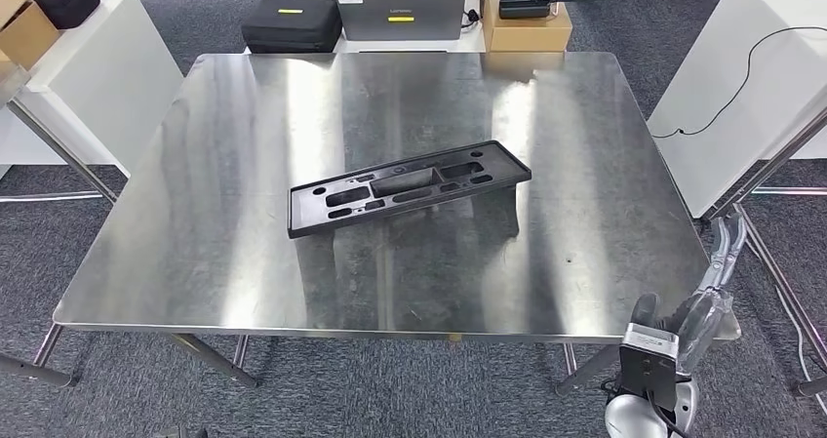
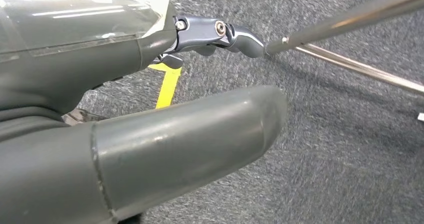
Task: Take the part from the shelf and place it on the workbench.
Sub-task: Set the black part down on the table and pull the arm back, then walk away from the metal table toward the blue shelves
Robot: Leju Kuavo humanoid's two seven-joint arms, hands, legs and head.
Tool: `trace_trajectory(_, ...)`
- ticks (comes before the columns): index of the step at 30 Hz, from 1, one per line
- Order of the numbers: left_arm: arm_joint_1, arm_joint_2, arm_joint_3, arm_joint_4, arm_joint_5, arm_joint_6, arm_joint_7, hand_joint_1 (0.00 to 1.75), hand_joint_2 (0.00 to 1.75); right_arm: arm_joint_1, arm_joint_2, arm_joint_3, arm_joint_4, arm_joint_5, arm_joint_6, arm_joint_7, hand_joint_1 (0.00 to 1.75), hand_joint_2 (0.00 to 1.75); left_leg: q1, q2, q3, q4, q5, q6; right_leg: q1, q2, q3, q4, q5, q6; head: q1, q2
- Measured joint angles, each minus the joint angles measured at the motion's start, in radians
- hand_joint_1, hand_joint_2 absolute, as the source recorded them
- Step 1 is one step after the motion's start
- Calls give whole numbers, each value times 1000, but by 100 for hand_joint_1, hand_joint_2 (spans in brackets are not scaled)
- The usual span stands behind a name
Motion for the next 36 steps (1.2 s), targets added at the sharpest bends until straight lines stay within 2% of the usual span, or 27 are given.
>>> trace_trajectory(2, -2, 3, 2, -4, 0, -2, -1, 0, 0, 12, 6, -7, -12, -25, 1, -1, 0, 0, -3, 0, 108, -139, 27, 12, 2, -1, -8, 0, 11, 8, 0, 0)
trace_trajectory(3, -4, 5, 3, -6, -1, -3, -2, 0, 0, 17, 9, -13, -18, -42, 3, -3, 0, 0, -5, 0, 143, -190, 31, 18, 3, -2, -9, 0, 16, 14, 1, 0)
trace_trajectory(4, -5, 6, 5, -8, -1, -3, -2, 0, 0, 21, 12, -19, -23, -62, 6, -5, 0, 0, -9, 0, 161, -218, 29, 24, 4, -3, -10, 0, 21, 20, 1, 0)
trace_trajectory(6, -5, 9, 12, -8, -1, -1, -1, 0, 0, 30, 19, -31, -29, -96, 15, -8, 0, 0, -13, 0, 157, -227, 38, 36, 3, -4, -11, -2, 32, 34, 2, 0)
trace_trajectory(8, -6, 9, 20, -9, -1, 2, 3, 0, 0, 40, 26, -47, -33, -123, 31, -9, 0, 0, -12, 3, 147, -236, 58, 51, 2, -2, -28, 21, 11, 39, 3, 0)
trace_trajectory(9, -8, 9, 23, -10, -2, 3, 5, 0, 0, 43, 29, -56, -35, -134, 42, -9, 0, 0, -11, 5, 137, -240, 70, 60, 2, 0, -46, 60, -22, 33, 7, 0)
trace_trajectory(11, -10, 10, 26, -12, -4, 3, 9, 0, 0, 47, 33, -70, -35, -144, 61, -6, 0, 0, -14, 6, 111, -239, 90, 70, 2, 2, -88, 183, -107, 19, 15, 0)
trace_trajectory(12, -10, 10, 28, -12, -5, 3, 10, 0, 0, 49, 35, -75, -35, -143, 67, -4, 0, 0, -17, 7, 96, -238, 101, 72, 1, 2, -100, 243, -135, 18, 17, 0)
trace_trajectory(13, -10, 10, 30, -12, -5, 3, 11, 0, 0, 51, 37, -80, -33, -141, 72, -2, 0, 0, -19, 7, 82, -237, 111, 72, 1, 3, -101, 279, -143, 23, 17, 0)
trace_trajectory(14, -10, 9, 33, -12, -5, 3, 12, 0, 0, 53, 39, -85, -32, -138, 76, 0, 0, 0, -20, 7, 67, -236, 121, 72, 1, 3, -84, 282, -132, 31, 18, 0)
trace_trajectory(15, -10, 9, 36, -12, -6, 4, 12, 0, 0, 55, 41, -89, -31, -136, 79, 3, 0, 0, -21, 7, 52, -233, 131, 70, 2, 3, -50, 249, -112, 40, 18, 0)
trace_trajectory(16, -11, 8, 39, -12, -6, 4, 12, 0, 0, 55, 44, -93, -30, -135, 81, 5, 0, 0, -22, 6, 39, -228, 140, 68, 2, 3, -1, 187, -93, 45, 18, 0)
trace_trajectory(18, -11, 7, 43, -13, -7, 6, 12, 0, 0, 56, 48, -99, -30, -134, 85, 8, 0, 0, -25, 5, 20, -218, 154, 59, 7, 3, 100, 43, -89, 39, 18, 0)
trace_trajectory(20, -12, 5, 46, -14, -8, 6, 12, 0, 0, 60, 52, -102, -28, -130, 90, 10, 0, 0, -25, 4, 12, -214, 169, 48, 13, 3, 137, -26, -100, 26, 17, 0)
trace_trajectory(22, -10, 5, 50, -14, -8, 4, 12, 0, 0, 67, 56, -103, -25, -124, 95, 12, 0, 0, -21, 3, 8, -213, 176, 35, 13, 0, 123, -30, -88, 11, 17, 0)
trace_trajectory(23, -8, 5, 51, -14, -8, 4, 12, 0, 0, 70, 58, -104, -22, -122, 98, 13, 0, 0, -19, 2, 2, -202, 158, 29, 11, -2, 116, -31, -78, 2, 17, 0)
trace_trajectory(24, -7, 4, 52, -14, -8, 3, 12, 0, 0, 73, 60, -104, -19, -120, 101, 12, 0, 0, -16, 1, -8, -175, 120, 22, 8, -4, 106, -32, -67, -7, 15, 0)
trace_trajectory(25, -6, 3, 53, -14, -8, 3, 12, 0, 0, 76, 62, -104, -16, -120, 104, 11, 0, 0, -13, 1, -21, -128, 65, 15, 6, -6, 94, -32, -56, -12, 13, 0)
trace_trajectory(26, -5, 2, 54, -14, -9, 3, 12, 0, 0, 80, 64, -104, -13, -120, 106, 10, 0, 0, -10, 2, -35, -68, 10, 8, 6, -7, 82, -32, -45, -16, 10, 0)
trace_trajectory(27, -4, 1, 55, -14, -10, 3, 11, 0, 0, 83, 65, -105, -8, -120, 107, 9, 0, 0, -6, 2, -46, -8, -28, 2, 6, -7, 69, -31, -33, -16, 8, 0)
trace_trajectory(28, -4, 1, 56, -14, -12, 4, 10, 0, 0, 85, 66, -105, -4, -121, 107, 8, 0, 0, -2, 2, -49, 38, -40, -3, 5, -8, 56, -29, -21, -13, 7, 0)
trace_trajectory(29, -4, 1, 57, -14, -13, 4, 9, 0, 0, 87, 66, -105, 1, -121, 107, 8, 0, 0, 1, 2, -39, 55, -28, -6, 5, -8, 43, -27, -11, -9, 6, 0)
trace_trajectory(30, -4, 1, 57, -14, -14, 4, 8, 0, 0, 89, 66, -105, 5, -122, 107, 7, 0, 0, 5, 2, -12, 39, -2, -8, 3, -8, 28, -22, -2, -5, 6, 0)
trace_trajectory(31, -4, 1, 57, -14, -15, 4, 7, 0, 0, 90, 66, -105, 9, -122, 107, 7, 0, 0, 7, 3, 33, -12, 26, -8, 1, -8, 15, -17, 4, 0, 6, 0)
trace_trajectory(33, -5, 2, 57, -14, -17, 5, 6, 0, 0, 93, 66, -106, 13, -126, 106, 6, 0, 0, 8, 0, 132, -148, 38, -7, 0, -8, -4, -5, 14, 13, 4, 0)
trace_trajectory(34, -6, 2, 57, -14, -19, 5, 6, 0, 0, 94, 66, -107, 14, -129, 105, 6, 0, 0, 5, -2, 161, -196, 31, -4, 1, -9, -9, -2, 20, 21, 3, 0)
trace_trajectory(36, -6, 3, 57, -14, -23, 6, 6, 0, 0, 98, 67, -108, 15, -135, 103, 6, 0, 0, -3, -4, 167, -224, 26, 10, 0, -10, -14, -3, 35, 38, 3, 0)
